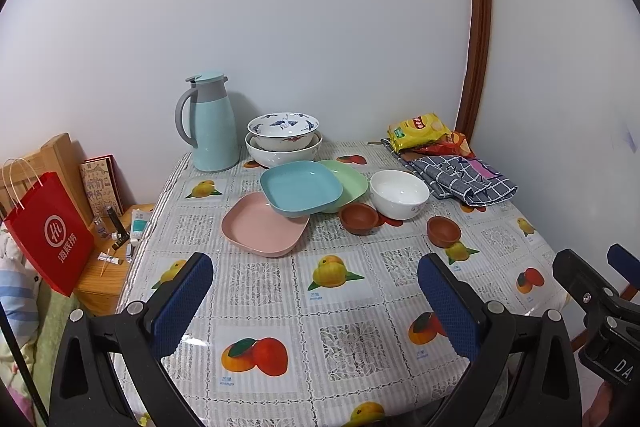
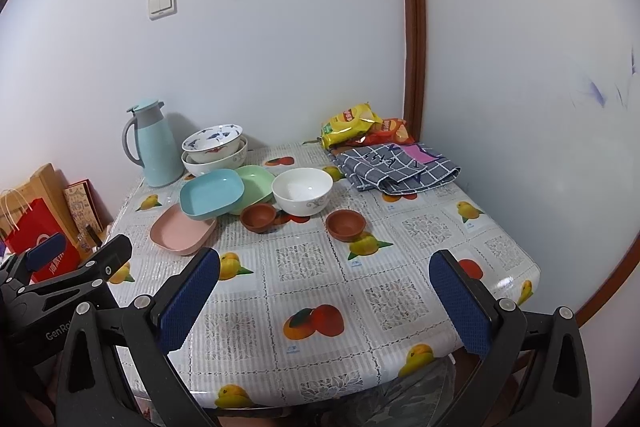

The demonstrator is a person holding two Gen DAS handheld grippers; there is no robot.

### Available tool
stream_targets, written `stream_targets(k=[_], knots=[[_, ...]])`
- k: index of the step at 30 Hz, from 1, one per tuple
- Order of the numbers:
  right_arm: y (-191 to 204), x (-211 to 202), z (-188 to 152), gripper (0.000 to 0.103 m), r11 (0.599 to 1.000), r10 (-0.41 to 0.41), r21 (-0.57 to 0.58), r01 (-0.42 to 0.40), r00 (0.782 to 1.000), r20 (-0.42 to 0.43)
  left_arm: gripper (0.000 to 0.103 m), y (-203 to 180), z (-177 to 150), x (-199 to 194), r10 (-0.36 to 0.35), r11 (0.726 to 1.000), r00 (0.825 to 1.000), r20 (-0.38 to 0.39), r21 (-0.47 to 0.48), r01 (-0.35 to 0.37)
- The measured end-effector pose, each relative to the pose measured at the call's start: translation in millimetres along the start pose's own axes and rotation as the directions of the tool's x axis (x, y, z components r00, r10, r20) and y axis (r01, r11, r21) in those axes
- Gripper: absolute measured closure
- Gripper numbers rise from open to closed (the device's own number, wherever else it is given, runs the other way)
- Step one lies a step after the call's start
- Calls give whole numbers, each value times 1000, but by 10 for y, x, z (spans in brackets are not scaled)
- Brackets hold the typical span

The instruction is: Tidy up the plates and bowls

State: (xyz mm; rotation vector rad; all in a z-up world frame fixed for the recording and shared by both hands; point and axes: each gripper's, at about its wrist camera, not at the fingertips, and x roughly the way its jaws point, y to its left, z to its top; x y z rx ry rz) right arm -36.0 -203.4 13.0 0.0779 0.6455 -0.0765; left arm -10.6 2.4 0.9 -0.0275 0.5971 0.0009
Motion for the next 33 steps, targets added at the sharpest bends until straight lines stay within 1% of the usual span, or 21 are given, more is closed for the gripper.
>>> stream_targets(k=[33], knots=[[23,-57,0,0,1000,9,1,-9,1000,14,0,45,5,-34,4,1000,1000,4,1,-4]])
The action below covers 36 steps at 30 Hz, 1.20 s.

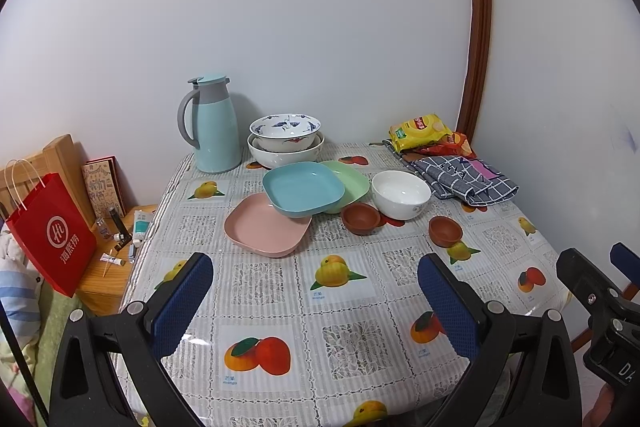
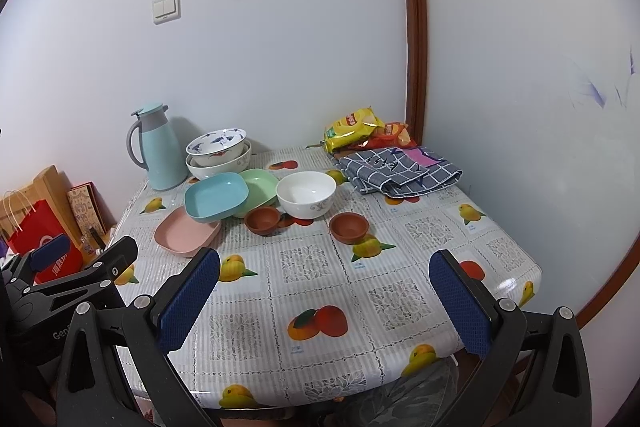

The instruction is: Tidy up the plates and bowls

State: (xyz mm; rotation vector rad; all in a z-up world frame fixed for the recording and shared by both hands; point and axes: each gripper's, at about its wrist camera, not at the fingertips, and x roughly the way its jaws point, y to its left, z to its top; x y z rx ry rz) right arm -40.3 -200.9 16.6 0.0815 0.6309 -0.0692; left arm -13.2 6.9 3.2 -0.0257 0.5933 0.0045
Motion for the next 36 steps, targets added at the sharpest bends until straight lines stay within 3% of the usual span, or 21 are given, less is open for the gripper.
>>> stream_targets(k=[36], knots=[[15,34,62,0,1000,16,-4,-16,1000,-2,0,23,68,43,13,1000,1000,5,4,-13]])
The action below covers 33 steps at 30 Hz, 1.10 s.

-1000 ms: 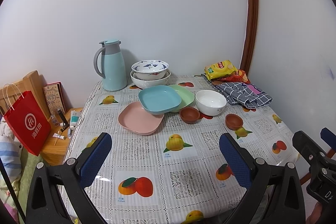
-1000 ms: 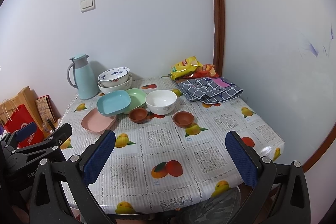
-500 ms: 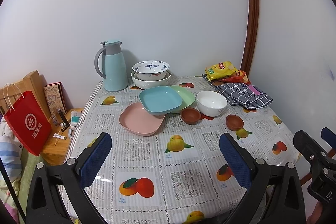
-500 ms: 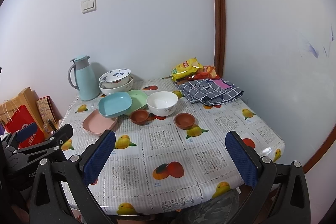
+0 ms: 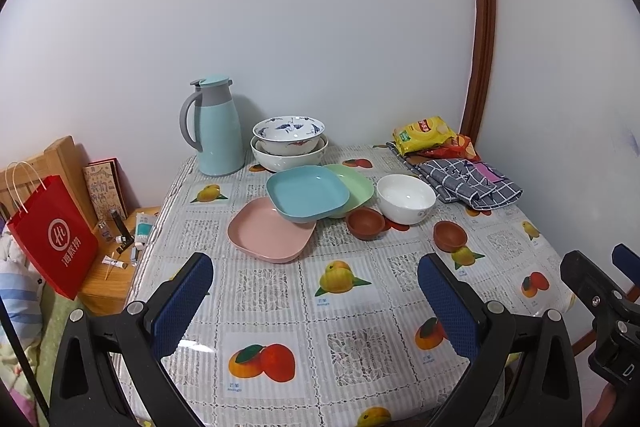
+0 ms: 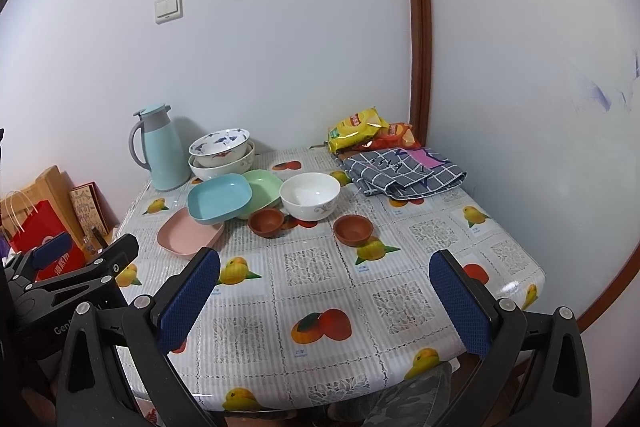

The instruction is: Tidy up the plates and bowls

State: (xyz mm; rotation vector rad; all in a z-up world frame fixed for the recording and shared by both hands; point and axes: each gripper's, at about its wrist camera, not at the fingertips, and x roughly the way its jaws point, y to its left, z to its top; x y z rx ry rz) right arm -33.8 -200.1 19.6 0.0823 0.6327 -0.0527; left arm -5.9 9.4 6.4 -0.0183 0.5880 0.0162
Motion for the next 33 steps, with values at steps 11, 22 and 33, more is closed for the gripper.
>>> stream_targets(k=[11,22,33], knots=[[66,214,133,0,1000,-19,-15,19,999,-44,0,31,125,97,4,1000,1000,-5,-11,-4],[154,487,304,0,999,42,-13,-43,995,-95,0,113,320,327,23,1000,999,-34,-15,-23],[294,1022,470,0,995,3,-104,-12,996,-92,0,349,607,718,64,997,995,-70,-48,-68]])
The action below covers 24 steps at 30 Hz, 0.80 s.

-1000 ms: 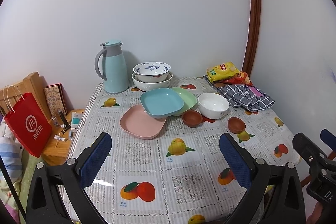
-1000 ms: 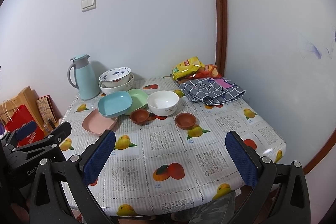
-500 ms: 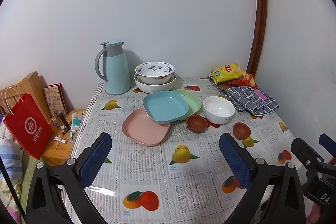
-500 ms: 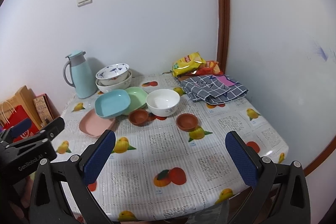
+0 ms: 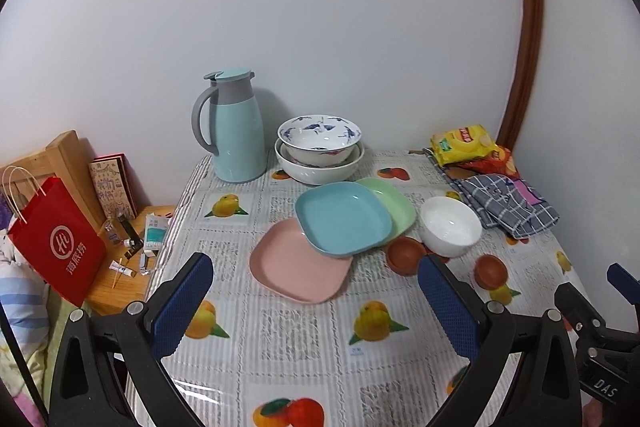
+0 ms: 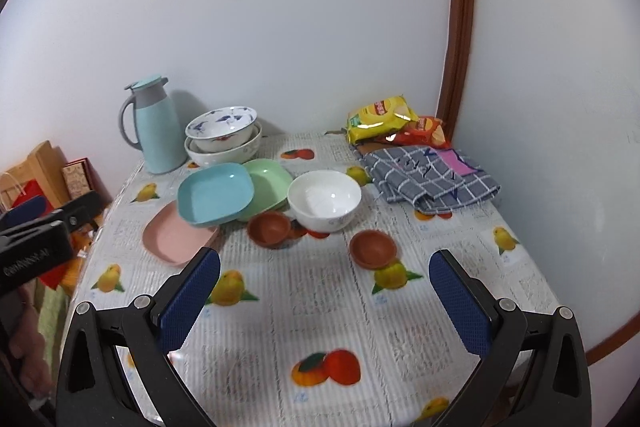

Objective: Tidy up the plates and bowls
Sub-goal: 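Move both grippers toward the rim of the blue square plate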

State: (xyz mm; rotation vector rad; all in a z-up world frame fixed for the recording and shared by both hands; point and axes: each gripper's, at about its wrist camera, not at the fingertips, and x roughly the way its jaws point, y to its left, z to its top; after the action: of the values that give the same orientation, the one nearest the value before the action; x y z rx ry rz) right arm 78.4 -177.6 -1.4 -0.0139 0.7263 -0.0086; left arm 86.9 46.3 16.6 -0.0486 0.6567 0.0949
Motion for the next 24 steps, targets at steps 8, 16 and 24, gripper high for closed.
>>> stream_targets(k=[8,16,24], knots=[[157,401,90,0,992,-6,-127,8,1000,15,0,51,179,314,29,1000,999,-18,6,-29],[191,758,230,0,993,65,-94,-70,996,-64,0,86,269,684,43,999,997,-65,20,-42],[269,1232,339,0,989,138,-41,-145,981,-136,0,238,328,1076,38,999,992,-122,-26,-42]])
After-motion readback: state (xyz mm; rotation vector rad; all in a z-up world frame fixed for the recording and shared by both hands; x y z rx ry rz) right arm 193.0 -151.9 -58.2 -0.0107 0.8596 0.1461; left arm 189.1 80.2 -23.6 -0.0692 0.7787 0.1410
